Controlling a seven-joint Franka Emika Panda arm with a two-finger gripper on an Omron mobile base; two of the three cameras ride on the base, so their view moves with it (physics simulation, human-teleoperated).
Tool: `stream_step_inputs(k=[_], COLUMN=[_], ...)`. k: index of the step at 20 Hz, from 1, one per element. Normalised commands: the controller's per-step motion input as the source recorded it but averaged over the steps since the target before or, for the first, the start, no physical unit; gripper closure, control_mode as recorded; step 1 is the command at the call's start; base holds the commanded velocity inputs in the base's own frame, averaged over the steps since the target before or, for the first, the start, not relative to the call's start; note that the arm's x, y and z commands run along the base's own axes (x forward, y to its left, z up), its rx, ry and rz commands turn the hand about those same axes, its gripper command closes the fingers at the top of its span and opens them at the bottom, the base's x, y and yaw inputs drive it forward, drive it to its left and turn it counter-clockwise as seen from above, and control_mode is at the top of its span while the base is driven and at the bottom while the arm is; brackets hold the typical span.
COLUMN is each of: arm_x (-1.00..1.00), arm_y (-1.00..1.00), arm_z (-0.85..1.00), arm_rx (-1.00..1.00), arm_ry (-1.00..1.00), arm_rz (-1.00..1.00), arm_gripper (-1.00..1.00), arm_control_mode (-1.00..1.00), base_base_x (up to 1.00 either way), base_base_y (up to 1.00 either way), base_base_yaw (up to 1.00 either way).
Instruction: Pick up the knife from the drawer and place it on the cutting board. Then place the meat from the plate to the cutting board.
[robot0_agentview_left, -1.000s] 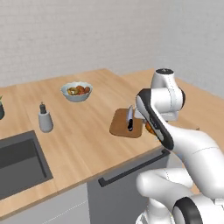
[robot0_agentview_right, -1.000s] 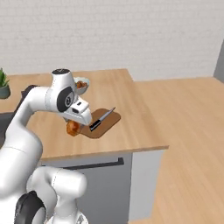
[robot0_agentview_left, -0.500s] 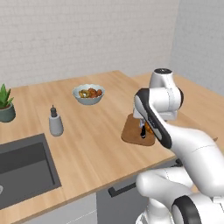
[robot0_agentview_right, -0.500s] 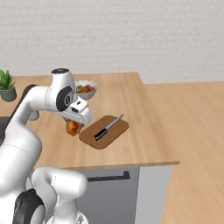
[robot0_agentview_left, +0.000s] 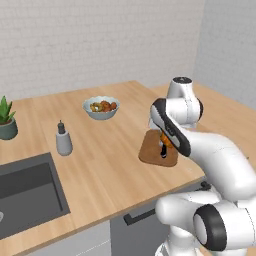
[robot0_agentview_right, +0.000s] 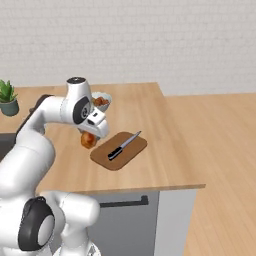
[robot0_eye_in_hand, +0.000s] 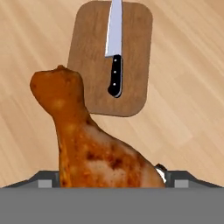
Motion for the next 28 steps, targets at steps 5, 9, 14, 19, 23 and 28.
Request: stream_step_inputs(k=[5,9,14,19,23,28], arm_x=[0.99,1.00,0.67,0.33,0.14,0.19], arm_y=[0.01,0.00,0.00,-0.02,-0.12,-0.15], arm_z=[-0.20,-0.33,-0.39,-0.61,-0.56,-0.58], arm_rx=[0.14,0.07,0.00,0.00,0.00,-0.07], arm_ry=[0.01,0.07,0.39,0.36,0.14,0.14], arm_rz=[-0.20,-0.28,-0.35,-0.39,-0.25,-0.24], arm_gripper=[1.00,1.00,1.00,1.00,1.00,1.00], arm_control_mode=[-1.00,-1.00,-1.00,-1.00,-1.00,-1.00], base_base_x=[0.00,0.00,0.00,0.00,0.00,0.00], base_base_y=[0.00,0.00,0.00,0.00,0.00,0.00], base_base_yaw=[0.00,0.00,0.00,0.00,0.00,0.00])
